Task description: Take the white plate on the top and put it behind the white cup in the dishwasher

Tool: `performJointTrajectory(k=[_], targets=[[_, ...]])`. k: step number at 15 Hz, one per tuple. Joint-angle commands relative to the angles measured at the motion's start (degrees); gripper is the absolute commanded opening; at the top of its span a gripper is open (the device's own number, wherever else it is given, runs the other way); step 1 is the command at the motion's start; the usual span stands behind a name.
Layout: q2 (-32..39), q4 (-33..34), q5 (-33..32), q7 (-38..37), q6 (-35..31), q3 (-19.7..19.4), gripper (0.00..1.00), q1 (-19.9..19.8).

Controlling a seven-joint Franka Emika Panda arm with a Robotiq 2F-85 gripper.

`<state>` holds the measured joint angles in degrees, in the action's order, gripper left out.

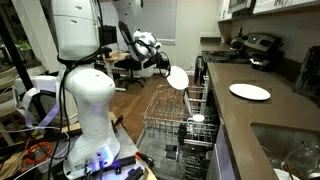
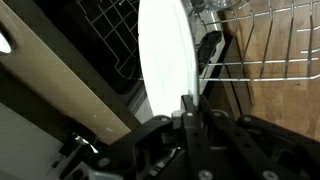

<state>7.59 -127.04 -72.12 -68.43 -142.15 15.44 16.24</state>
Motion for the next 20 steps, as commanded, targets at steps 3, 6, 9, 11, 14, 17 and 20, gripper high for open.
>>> performJointTrajectory(k=[3,6,9,11,14,17,20], targets=[[0.2,0.1,0.2,0.2,0.0,-0.1,0.07,0.4],[0.2,0.1,0.2,0.2,0.0,-0.1,0.07,0.4],[-0.8,-1.0,3.1,1.9,0.3,0.2,0.05,0.4],[-1.7,-1.9,6.1,3.1,0.0,0.4,0.06,0.3],[-2.5,-2.8,12.5,4.9,-2.7,0.8,0.06,0.1],[-3.4,-3.7,20.8,9.6,-3.8,1.2,0.05,0.3],[-4.9,-5.1,28.7,15.3,-2.2,1.6,0.05,0.8]])
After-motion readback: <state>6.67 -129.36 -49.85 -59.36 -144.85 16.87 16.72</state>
